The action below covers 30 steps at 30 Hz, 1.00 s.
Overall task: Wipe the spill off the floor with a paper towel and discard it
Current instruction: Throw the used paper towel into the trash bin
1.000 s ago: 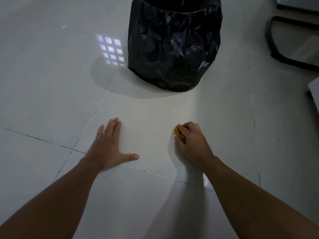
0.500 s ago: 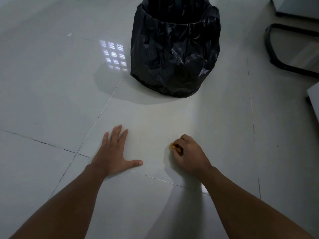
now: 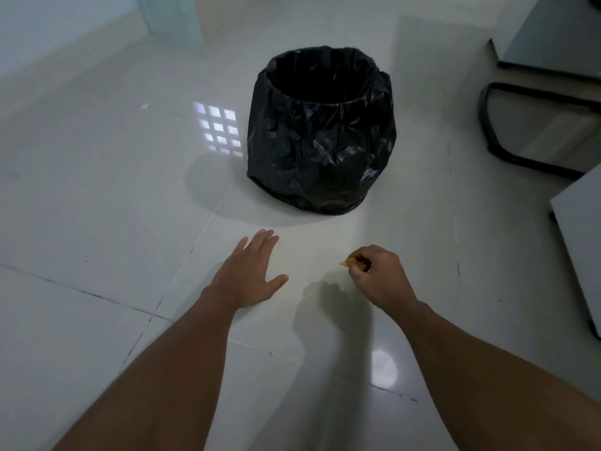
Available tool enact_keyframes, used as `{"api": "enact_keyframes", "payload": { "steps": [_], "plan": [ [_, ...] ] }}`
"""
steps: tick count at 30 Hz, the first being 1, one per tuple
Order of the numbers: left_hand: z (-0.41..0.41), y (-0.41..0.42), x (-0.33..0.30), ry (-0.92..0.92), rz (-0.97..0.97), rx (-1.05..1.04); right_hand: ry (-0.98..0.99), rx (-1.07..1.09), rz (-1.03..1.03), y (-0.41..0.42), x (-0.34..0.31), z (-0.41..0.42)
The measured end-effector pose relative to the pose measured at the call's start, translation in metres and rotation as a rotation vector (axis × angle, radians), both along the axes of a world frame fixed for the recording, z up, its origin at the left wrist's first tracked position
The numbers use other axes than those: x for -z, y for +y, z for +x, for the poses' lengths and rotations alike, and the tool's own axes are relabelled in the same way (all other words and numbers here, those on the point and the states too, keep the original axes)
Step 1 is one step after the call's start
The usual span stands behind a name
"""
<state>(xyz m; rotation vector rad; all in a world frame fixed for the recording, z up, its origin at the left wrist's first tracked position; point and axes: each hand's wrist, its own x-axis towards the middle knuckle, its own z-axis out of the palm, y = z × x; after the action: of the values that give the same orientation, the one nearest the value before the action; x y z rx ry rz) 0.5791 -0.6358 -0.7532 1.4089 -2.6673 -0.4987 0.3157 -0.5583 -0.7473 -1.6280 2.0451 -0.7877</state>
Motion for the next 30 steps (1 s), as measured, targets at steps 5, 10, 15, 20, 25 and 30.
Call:
{"api": "enact_keyframes", "payload": {
  "steps": [5,10,15,20,25,30],
  "plan": [
    [-0.029,-0.025,-0.054,0.037,-0.035,0.011,0.008,-0.035,-0.082,-0.034,-0.048,0.002],
    [-0.052,-0.067,-0.114,0.116,-0.225,-0.056,0.012,-0.028,-0.216,-0.079,-0.103,-0.003],
    [-0.068,-0.106,-0.16,0.173,-0.365,-0.05,-0.009,0.012,-0.142,-0.117,-0.143,-0.013],
    [-0.072,-0.123,-0.14,0.126,-0.409,0.019,0.108,-0.128,0.076,-0.119,-0.104,-0.021],
    [-0.076,-0.143,-0.121,0.177,-0.571,0.043,0.185,-0.229,0.321,-0.13,-0.062,-0.023],
    [-0.087,-0.147,-0.104,0.24,-0.603,0.118,0.218,-0.226,0.402,-0.138,-0.035,-0.02]
  ]
}}
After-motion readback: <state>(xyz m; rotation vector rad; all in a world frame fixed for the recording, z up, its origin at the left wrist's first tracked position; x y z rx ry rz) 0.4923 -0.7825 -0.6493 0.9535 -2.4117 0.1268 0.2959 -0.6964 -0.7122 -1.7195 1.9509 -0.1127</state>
